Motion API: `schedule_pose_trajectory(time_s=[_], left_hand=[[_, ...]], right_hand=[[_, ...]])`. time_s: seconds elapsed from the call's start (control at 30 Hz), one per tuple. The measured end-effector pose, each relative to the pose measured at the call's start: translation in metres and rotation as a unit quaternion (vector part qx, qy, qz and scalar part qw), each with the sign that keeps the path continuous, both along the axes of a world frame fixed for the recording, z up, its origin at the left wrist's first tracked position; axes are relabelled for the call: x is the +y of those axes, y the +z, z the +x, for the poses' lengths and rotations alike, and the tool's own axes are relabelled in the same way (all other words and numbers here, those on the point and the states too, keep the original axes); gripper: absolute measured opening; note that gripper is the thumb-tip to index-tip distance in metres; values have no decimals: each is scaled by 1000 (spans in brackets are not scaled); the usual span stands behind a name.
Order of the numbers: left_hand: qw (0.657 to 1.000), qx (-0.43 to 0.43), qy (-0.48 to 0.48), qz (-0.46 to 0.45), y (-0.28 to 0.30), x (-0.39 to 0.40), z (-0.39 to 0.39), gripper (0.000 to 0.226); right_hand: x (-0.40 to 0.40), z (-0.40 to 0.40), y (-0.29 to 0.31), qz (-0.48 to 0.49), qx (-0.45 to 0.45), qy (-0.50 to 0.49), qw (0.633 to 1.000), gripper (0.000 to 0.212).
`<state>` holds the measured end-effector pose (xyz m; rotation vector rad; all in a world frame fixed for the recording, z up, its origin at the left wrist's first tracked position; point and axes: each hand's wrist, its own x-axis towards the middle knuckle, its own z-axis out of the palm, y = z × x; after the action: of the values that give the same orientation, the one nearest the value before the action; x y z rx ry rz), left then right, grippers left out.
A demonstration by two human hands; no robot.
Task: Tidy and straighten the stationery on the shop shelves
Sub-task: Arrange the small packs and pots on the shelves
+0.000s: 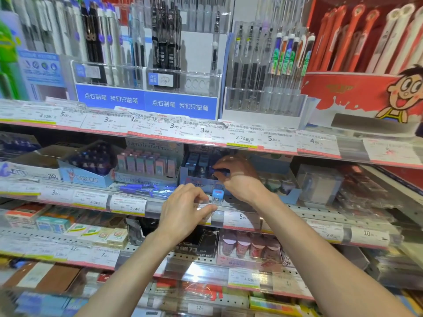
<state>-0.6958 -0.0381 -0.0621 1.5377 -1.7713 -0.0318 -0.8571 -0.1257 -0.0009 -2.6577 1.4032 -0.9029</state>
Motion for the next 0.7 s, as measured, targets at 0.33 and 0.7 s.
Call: schedule_pose_trajectory(time_s=[0.33, 0.7], left_hand=[[999, -34, -19, -7, 8, 1, 23, 25], [999, -11, -25, -27, 10, -1, 31, 36]], right_hand=[[37, -19, 11, -21, -27, 17, 999, 15], [44, -23, -8, 59, 59, 20, 996, 22]])
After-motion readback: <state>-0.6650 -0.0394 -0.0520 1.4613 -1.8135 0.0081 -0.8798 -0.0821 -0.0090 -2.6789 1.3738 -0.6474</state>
